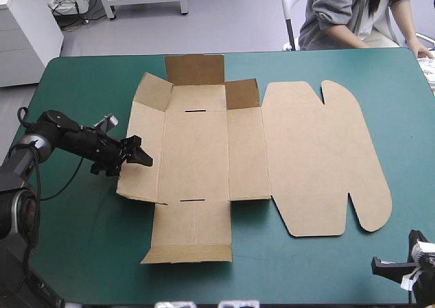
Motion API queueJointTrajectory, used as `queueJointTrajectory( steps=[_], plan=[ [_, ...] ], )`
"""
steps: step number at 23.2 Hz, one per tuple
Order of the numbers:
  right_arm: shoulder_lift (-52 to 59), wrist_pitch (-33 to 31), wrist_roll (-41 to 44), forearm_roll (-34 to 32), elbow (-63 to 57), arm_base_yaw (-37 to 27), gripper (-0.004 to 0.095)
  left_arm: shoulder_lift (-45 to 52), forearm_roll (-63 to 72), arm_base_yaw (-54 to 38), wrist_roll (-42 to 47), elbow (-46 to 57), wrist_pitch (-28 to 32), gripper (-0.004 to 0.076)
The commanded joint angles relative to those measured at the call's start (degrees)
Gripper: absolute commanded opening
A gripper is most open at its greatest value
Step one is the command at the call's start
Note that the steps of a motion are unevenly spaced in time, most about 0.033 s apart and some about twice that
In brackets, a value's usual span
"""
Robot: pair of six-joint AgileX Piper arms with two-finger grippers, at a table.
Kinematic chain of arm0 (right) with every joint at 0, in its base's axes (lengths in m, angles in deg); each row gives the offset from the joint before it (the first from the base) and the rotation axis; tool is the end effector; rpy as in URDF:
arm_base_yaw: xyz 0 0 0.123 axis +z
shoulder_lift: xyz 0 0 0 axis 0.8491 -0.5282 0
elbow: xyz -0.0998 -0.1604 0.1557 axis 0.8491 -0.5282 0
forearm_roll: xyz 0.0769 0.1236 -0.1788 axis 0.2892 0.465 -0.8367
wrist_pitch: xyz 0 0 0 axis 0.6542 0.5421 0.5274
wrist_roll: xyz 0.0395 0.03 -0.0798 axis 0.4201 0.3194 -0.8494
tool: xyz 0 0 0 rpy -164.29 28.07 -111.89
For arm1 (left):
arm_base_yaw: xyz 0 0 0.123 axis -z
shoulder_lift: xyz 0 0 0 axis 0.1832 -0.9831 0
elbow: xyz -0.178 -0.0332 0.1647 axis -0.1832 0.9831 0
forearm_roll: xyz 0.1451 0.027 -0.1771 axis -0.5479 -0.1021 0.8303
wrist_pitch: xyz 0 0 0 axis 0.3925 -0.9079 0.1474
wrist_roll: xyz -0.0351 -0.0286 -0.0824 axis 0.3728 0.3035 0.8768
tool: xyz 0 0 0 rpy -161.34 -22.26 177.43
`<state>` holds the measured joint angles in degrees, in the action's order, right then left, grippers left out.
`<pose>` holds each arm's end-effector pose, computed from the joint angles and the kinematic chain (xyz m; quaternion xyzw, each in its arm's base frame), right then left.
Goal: Fold the box
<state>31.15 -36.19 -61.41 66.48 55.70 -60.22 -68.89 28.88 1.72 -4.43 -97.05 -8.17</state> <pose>0.0333 -0.0108 0.2665 0.0333 0.8033 -0.0602 0.5915 0.3087 -0.0139 0.1933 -0.0287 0.9377 -0.3429 0.0471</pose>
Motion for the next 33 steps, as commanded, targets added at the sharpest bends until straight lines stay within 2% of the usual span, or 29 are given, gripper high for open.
queueJointTrajectory(
  steps=[1,5,6,7,9,12,13,17,21,25,29,33],
  plan=[
    [1.7,3.9,-0.1,-0.7,1.6,-0.3,-0.0019,2.5,3.4,0.4,0.4,-1.3,-1.9,0.0382],
    [1.7,3.9,-0.1,-0.7,1.6,-0.3,-0.0019,2.5,3.6,0.4,0.4,-1.3,-1.4,0.031],
    [1.7,3.9,-0.1,-0.7,1.6,-0.3,-0.0019,2.5,3.6,0.4,0.4,-1.3,-1.6,0.0241],
    [1.7,3.9,-0.1,-0.7,1.6,-0.3,-0.0019,2.5,3.2,0.4,0.0,-1.3,-1.6,0.0123],
    [1.7,3.9,-0.1,-0.7,1.6,-0.3,-0.0019,2.5,0.8,0.4,-1.5,-1.3,-1.8,-0.0006],
    [1.7,3.9,-0.1,-0.7,1.6,-0.3,-0.0019,2.5,-6.6,0.4,-2.7,-3.0,-4.0,-0.0009],
    [1.7,3.9,-0.1,-0.7,1.6,-0.3,-0.0019,2.5,-9.5,0.4,-2.7,-5.2,-5.6,-0.001],
    [1.7,3.8,-0.8,-0.7,1.6,-0.3,-0.0019,2.5,-18.3,2.0,-2.7,-18.2,-5.6,-0.001],
    [1.6,3.7,-0.8,-0.2,1.6,-0.3,-0.0019,2.5,-35.5,8.8,-3.2,-30.2,-5.3,-0.001],
    [-0.5,3.7,-1.8,1.9,1.6,-0.3,-0.0017,2.3,-45.1,16.3,-11.3,-36.9,-5.2,-0.001],
    [-5.3,3.8,-4.7,6.5,1.6,-0.3,-0.0017,1.3,-53.0,25.1,-18.3,-38.5,-2.3,-0.001],
    [-8.1,4.6,-7.1,10.1,1.6,-0.3,-0.0017,-0.6,-59.6,32.4,-17.6,-38.5,-0.3,-0.001]
  ],
)
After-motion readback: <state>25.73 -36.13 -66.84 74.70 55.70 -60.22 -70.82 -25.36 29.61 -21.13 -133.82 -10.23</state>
